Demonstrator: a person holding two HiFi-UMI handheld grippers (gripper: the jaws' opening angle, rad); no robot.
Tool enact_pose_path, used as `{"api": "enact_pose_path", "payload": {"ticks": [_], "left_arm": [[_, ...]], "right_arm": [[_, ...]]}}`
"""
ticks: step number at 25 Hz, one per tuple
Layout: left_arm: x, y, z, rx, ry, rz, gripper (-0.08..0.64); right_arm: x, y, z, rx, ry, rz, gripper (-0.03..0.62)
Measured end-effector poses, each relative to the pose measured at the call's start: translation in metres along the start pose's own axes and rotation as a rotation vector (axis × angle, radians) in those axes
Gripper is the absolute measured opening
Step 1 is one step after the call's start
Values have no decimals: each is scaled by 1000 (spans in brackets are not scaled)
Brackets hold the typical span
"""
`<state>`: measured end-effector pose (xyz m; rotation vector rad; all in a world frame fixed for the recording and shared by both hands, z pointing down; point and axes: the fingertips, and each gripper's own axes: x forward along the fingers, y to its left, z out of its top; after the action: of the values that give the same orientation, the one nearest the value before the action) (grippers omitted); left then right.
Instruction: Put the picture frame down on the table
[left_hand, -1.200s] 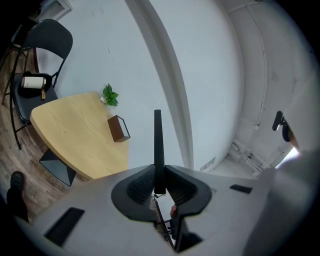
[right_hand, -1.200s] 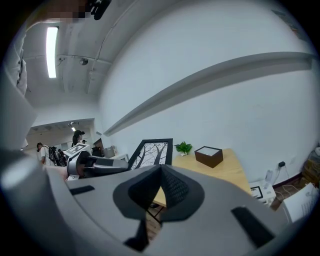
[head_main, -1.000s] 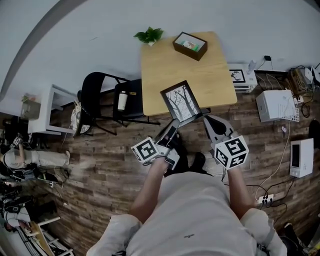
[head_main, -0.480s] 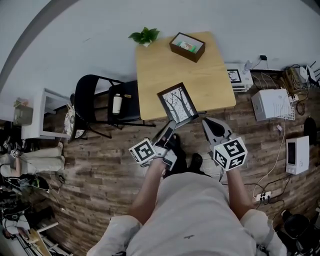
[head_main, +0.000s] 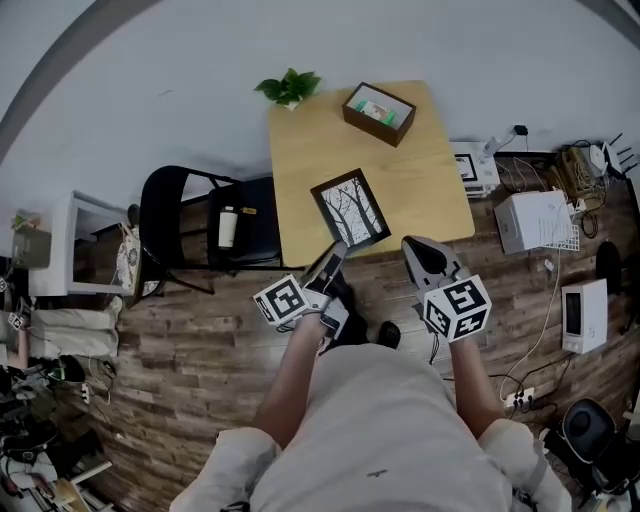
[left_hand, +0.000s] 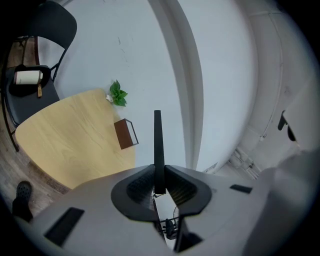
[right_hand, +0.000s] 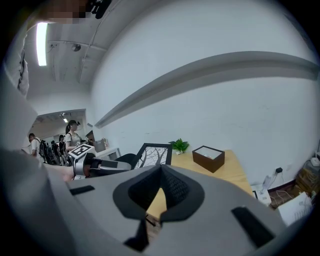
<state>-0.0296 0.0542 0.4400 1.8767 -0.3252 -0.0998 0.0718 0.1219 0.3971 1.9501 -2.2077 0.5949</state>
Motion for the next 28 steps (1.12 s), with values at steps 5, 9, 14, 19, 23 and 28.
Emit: {"api": "enact_pose_path", "payload": {"ticks": [5, 9, 14, 19, 23, 28], "left_arm": [[16, 14, 35, 17, 19, -11, 58], [31, 29, 66, 14, 41, -14, 58], [45, 39, 94, 25, 68, -21, 58], [50, 55, 115, 31, 81, -7, 58], [50, 70, 127, -4, 70, 3, 58], [48, 92, 140, -51, 41, 40, 58]], "right_arm": [[35, -7, 14, -3, 4, -25, -2], [67, -13, 26, 2, 8, -47, -2], [92, -16, 36, 8, 5, -75, -2], [116, -14, 38, 11, 17, -75, -2], [138, -8, 37, 8, 42, -44, -2], [167, -3, 35, 9, 90, 22, -2]]}}
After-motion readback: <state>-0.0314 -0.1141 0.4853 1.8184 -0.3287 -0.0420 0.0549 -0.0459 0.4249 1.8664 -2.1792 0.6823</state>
